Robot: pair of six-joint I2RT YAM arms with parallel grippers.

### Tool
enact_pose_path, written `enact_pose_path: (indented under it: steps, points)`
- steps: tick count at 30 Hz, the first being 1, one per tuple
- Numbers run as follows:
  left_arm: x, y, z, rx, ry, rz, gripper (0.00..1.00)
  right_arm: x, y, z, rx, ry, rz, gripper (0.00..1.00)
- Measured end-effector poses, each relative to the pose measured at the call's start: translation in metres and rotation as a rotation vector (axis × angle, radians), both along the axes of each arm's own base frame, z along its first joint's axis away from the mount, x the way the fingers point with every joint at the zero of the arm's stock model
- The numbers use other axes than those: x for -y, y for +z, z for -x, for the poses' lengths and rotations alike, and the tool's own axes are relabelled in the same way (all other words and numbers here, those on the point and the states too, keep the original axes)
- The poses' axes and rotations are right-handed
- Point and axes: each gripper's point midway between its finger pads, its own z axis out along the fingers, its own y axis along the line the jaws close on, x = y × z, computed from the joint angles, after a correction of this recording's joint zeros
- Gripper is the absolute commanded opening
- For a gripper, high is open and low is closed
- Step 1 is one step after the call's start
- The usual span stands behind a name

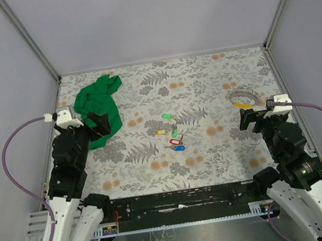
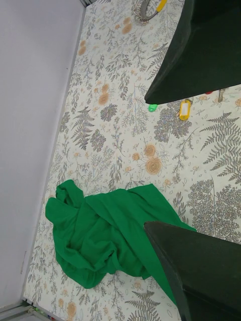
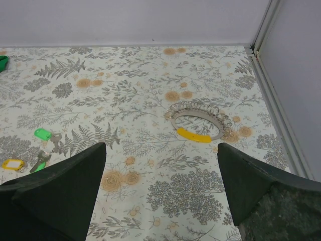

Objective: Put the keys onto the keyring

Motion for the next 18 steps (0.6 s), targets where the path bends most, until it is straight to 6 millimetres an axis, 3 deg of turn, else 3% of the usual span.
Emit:
enact_pose_path:
  steps: [11, 18]
  points:
    - [0.0, 0.003, 0.002, 0.011, 0.001, 0.011, 1.0, -0.003, 0.005, -0.002, 0.018, 0.009, -0.024, 0.99]
    - [0.002, 0.002, 0.001, 0.001, 0.003, 0.047, 1.0, -0.014, -0.017, -0.016, -0.082, 0.031, -0.013, 0.99]
